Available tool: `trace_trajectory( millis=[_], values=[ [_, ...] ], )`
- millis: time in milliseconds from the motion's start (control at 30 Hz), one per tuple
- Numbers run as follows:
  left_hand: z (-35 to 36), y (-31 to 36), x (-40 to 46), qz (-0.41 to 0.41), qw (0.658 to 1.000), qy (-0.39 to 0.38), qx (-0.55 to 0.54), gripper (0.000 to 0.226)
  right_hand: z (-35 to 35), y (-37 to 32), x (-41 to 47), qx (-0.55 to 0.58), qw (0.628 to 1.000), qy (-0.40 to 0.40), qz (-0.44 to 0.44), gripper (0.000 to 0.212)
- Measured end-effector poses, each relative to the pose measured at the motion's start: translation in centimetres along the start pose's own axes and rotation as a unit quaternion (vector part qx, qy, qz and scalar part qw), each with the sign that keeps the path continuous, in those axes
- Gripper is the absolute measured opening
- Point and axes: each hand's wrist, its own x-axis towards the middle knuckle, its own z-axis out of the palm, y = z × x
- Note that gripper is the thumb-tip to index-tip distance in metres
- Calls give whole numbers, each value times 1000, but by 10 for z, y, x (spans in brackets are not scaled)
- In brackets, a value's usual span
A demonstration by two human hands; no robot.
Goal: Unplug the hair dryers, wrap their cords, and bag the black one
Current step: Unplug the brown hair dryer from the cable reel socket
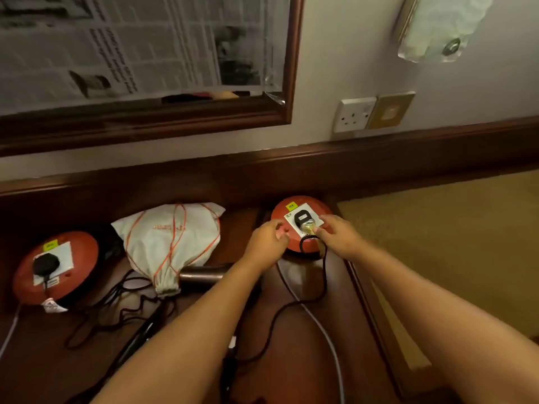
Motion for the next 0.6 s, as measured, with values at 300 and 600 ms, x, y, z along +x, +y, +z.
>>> trace_trajectory(
  millis=[300,600],
  values=[
    [63,-3,68,-15,999,25,15,37,-1,43,76,-37,991,-101,-80,49],
    [90,-18,102,-37,997,59,21,49,13,74,118,-65,978,-132,-149,49]
  ],
)
